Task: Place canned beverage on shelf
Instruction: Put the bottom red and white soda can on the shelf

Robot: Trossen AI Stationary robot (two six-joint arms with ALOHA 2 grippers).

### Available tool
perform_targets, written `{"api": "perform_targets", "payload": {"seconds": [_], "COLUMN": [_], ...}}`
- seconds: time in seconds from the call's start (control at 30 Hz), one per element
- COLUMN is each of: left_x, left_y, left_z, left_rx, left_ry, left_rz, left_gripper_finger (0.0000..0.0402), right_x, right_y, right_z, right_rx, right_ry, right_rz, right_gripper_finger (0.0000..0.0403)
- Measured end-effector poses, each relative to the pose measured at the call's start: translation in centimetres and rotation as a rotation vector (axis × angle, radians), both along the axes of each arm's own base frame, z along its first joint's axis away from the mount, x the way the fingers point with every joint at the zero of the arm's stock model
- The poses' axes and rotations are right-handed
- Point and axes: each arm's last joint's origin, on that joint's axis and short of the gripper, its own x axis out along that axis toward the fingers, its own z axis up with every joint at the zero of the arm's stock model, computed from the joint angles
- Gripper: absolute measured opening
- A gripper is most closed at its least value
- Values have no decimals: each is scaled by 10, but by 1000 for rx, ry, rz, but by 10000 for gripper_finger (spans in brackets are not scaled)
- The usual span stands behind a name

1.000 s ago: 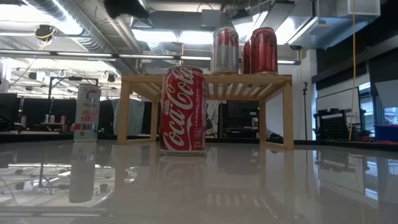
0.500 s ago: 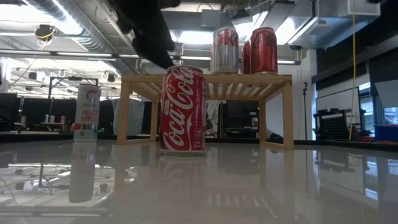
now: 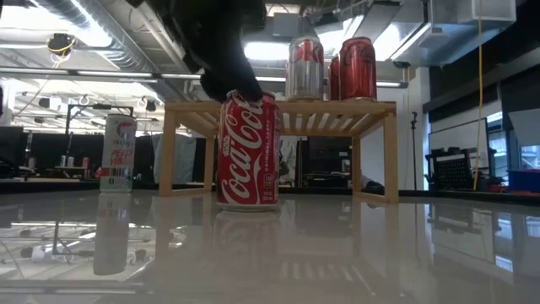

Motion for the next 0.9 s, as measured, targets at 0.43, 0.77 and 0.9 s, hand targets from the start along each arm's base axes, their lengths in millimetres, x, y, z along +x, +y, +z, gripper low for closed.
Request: {"api": "perform_targets", "payload": {"seconds": [0.43,0.77,0.9], "left_x": [5,-5,-15], "left_y": [2,2,9], "left_z": [-8,33,84], "left_rx": [-44,-117,-79], "left_ry": [10,-6,16], "left_rz": [-25,-63,-84], "left_gripper_finger": [298,271,271], "right_x": [0,3,0], "right_y": [0,-11,-27], "right_z": [0,10,28], "right_rx": [-11,-61,-83], "right_ry": [-11,-41,-64], "right_rz": [1,-15,-49], "right_gripper_finger": [364,364,364]}}
